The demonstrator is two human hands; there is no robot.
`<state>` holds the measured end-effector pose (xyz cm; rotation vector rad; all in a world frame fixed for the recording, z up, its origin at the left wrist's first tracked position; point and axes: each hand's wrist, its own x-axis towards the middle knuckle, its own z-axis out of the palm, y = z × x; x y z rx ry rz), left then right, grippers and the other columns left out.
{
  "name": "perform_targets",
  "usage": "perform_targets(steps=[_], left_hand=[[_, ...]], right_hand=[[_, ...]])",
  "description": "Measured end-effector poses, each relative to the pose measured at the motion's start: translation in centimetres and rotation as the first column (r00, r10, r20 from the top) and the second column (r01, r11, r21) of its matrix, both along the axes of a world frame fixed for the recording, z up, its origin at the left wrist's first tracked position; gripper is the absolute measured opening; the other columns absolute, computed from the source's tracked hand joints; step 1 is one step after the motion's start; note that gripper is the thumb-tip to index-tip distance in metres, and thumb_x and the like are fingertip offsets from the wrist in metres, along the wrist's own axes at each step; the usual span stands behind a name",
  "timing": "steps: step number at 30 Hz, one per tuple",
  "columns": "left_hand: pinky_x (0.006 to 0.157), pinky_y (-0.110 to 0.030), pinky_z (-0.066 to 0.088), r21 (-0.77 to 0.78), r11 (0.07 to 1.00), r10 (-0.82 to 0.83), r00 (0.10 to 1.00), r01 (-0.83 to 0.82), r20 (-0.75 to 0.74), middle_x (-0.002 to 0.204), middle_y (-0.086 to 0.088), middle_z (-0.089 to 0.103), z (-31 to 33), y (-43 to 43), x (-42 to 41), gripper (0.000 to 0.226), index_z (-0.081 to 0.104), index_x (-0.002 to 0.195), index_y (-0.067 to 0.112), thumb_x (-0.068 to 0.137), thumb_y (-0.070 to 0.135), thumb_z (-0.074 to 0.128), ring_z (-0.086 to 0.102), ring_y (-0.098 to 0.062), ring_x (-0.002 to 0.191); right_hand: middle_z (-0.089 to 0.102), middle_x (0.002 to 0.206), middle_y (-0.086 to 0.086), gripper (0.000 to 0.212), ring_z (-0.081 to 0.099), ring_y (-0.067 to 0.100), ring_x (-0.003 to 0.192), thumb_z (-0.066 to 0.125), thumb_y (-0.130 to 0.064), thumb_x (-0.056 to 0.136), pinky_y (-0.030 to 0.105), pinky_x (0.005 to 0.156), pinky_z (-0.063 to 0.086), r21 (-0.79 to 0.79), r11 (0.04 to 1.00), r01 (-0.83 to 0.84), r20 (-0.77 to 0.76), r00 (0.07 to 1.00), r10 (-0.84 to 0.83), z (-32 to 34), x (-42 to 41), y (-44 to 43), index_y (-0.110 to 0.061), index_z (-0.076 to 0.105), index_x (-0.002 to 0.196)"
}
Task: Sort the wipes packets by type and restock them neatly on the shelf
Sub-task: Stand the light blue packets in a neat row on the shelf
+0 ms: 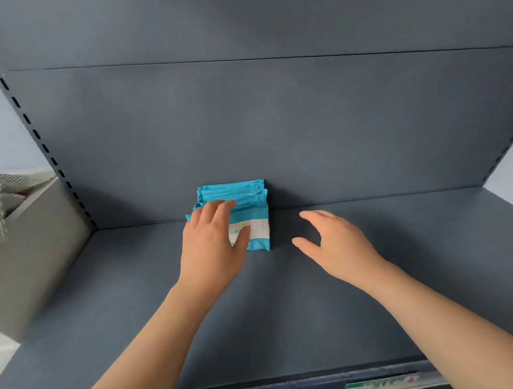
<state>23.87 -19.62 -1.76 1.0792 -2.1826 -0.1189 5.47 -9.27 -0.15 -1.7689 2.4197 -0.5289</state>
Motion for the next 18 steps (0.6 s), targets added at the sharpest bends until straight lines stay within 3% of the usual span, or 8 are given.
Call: perform_targets(steps=[4, 6, 8, 10, 14, 18], left_hand=[[0.083, -0.041, 0.049, -0.047, 0.981, -0.181, 0.978, 0.187, 0.103, 0.11, -0.003, 0.066, -0.2, 3.5, -5.1, 0.037, 0.067, 0.113, 0.014, 0.081, 0.032, 0.068, 0.062, -0.03, 0.095], [0.079, -0.041, 0.051, -0.069, 0.961, -0.258, 0.956, 0.27, 0.14, 0.107, -0.003, 0.067, -0.4, 5.8, -7.9, 0.036, 0.067, 0.11, 0.014, 0.079, 0.032, 0.07, 0.063, -0.03, 0.09], [0.076, -0.04, 0.051, -0.065, 0.937, -0.332, 0.932, 0.344, 0.147, 0.105, -0.001, 0.068, -0.4, 8.3, -11.1, 0.036, 0.067, 0.11, 0.016, 0.079, 0.032, 0.07, 0.063, -0.029, 0.087], [0.073, -0.038, 0.051, -0.063, 0.909, -0.399, 0.903, 0.412, 0.156, 0.104, 0.0, 0.069, -0.4, 11.2, -14.5, 0.035, 0.068, 0.11, 0.016, 0.079, 0.033, 0.068, 0.064, -0.028, 0.086], [0.073, -0.038, 0.051, -0.041, 0.844, -0.522, 0.837, 0.534, 0.166, 0.106, 0.001, 0.07, -0.5, 17.4, -21.7, 0.035, 0.069, 0.11, 0.017, 0.079, 0.033, 0.07, 0.065, -0.028, 0.086], [0.074, -0.037, 0.051, -0.013, 0.798, -0.595, 0.793, 0.602, 0.132, 0.105, 0.0, 0.07, -1.0, 24.9, -29.3, 0.034, 0.069, 0.108, 0.016, 0.078, 0.029, 0.075, 0.065, -0.028, 0.089]], right_hand=[[0.039, 0.146, -0.013, 0.052, 0.051, 0.009, 0.093, 0.043, -0.046, 0.096, 0.026, 0.09, 0.039, 0.012, 0.998, 0.067, -0.074, 0.995, -0.066, 0.9, -2.8, 5.4, -0.024, 0.038, 0.143], [0.039, 0.148, -0.012, 0.052, 0.049, 0.009, 0.113, 0.042, -0.047, 0.096, 0.024, 0.096, 0.036, -0.009, 0.993, 0.117, -0.107, 0.987, -0.117, 0.9, -4.7, 8.4, -0.025, 0.037, 0.143], [0.035, 0.151, -0.011, 0.055, 0.037, 0.009, 0.134, 0.042, -0.048, 0.096, 0.022, 0.105, 0.029, -0.025, 0.987, 0.158, -0.138, 0.977, -0.16, 0.7, -6.8, 11.6, -0.025, 0.035, 0.145], [0.037, 0.15, -0.009, 0.055, 0.033, 0.01, 0.138, 0.042, -0.048, 0.096, 0.022, 0.109, 0.026, -0.05, 0.978, 0.2, -0.158, 0.966, -0.206, 0.4, -9.1, 15.0, -0.023, 0.037, 0.145], [0.048, 0.143, -0.005, 0.053, 0.043, 0.015, 0.132, 0.048, -0.046, 0.094, 0.027, 0.107, 0.034, -0.082, 0.946, 0.315, -0.159, 0.932, -0.324, 0.0, -14.4, 22.4, -0.02, 0.045, 0.14], [0.066, 0.12, 0.007, 0.049, 0.063, 0.029, 0.108, 0.054, -0.042, 0.086, 0.038, 0.09, 0.051, -0.114, 0.904, 0.412, -0.121, 0.897, -0.425, -0.3, -20.7, 30.5, -0.01, 0.063, 0.122]])
